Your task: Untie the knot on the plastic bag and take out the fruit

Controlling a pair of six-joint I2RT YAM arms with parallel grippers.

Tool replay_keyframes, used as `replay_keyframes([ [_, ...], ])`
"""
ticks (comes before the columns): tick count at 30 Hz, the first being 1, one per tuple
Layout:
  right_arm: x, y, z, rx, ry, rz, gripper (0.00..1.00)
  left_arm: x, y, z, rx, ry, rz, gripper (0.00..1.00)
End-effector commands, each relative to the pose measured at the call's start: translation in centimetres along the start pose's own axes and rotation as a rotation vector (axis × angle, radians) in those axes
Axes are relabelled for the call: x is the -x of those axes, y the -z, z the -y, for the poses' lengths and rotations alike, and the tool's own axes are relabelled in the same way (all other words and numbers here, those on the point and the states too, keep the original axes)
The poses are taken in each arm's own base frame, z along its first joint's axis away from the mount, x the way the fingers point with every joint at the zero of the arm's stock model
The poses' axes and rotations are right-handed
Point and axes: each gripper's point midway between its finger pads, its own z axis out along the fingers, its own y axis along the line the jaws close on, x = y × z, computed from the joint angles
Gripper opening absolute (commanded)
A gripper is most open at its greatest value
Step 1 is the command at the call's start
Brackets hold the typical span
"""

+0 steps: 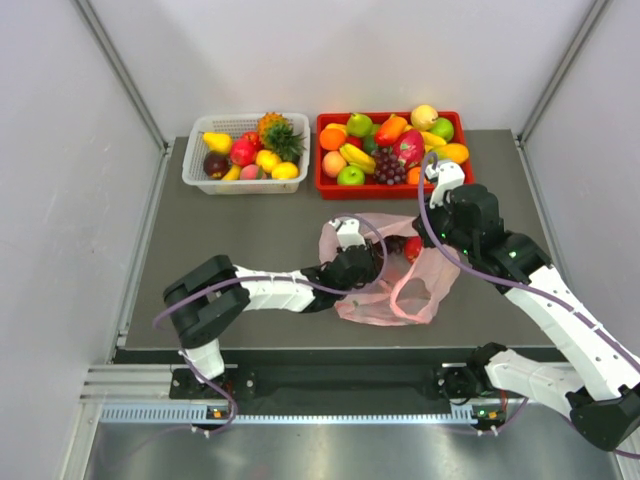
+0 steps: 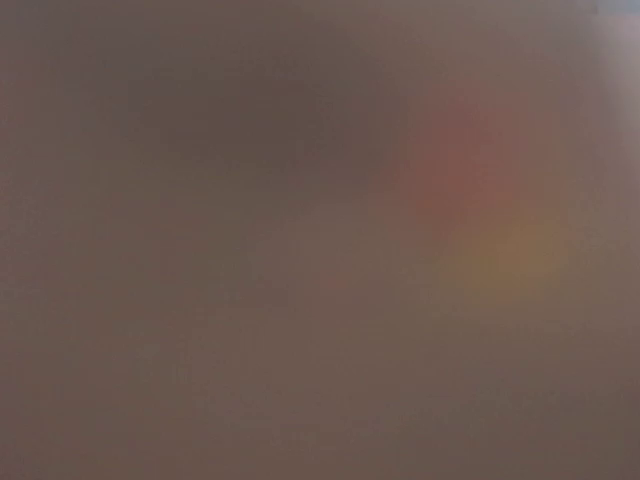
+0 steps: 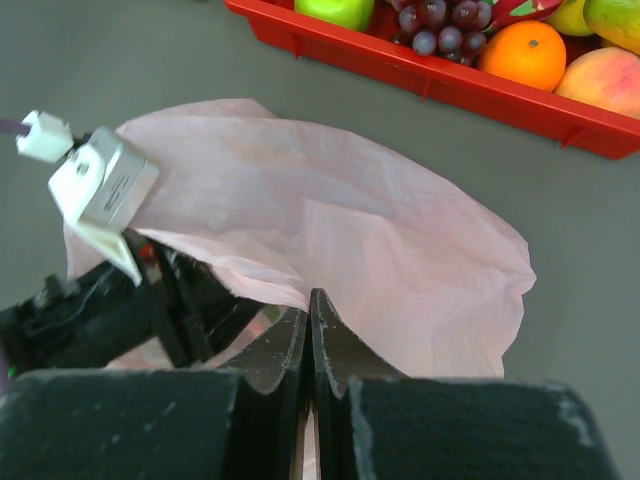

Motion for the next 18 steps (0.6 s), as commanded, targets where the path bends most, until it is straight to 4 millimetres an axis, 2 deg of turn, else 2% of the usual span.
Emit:
replay_keyframes([
  [1,2.0,0.7,-0.4,0.026,-0.018,0.061,0.0,4.0,-1.9,1.0,-0.041,0.189,0.129,0.36],
  [2,2.0,0.6,-0.5,0.028,-0.02,0.063,0.0,4.1,-2.1,1.1,-0.057,0.221,0.133,0.38],
  [4,1.8,0.6,-0.6,0.034,-0.021,0.062,0.0,3.8,-2.9,0.1,-0.041,0.256,0.133,0.43],
  [5,1.8,0.5,-0.6,0.037,-0.021,0.061,0.0,3.7,-3.2,-0.2,-0.038,0.292,0.133,0.5],
  [6,1.8,0.5,-0.7,0.043,-0.022,0.062,0.0,3.7,-3.7,-0.6,-0.043,0.312,0.133,0.5],
  [9,1.6,0.3,-0.9,0.052,-0.024,0.058,0.0,3.7,-4.3,-0.9,-0.057,0.353,0.152,0.6],
  [11,1.4,0.1,-1.2,0.061,-0.024,0.052,0.0,4.0,-4.6,-1.1,-0.044,0.369,0.156,0.71],
  [14,1.2,-0.1,-1.4,0.073,-0.023,0.048,0.0,4.5,-4.9,-1.5,-0.021,0.388,0.183,0.99],
  [17,1.2,-0.2,-1.5,0.079,-0.02,0.048,0.0,4.9,-5.7,-1.8,-0.002,0.413,0.186,0.99],
  [18,1.1,-0.3,-1.6,0.081,-0.02,0.044,0.0,4.7,-6.2,-2.6,0.016,0.425,0.181,0.99],
])
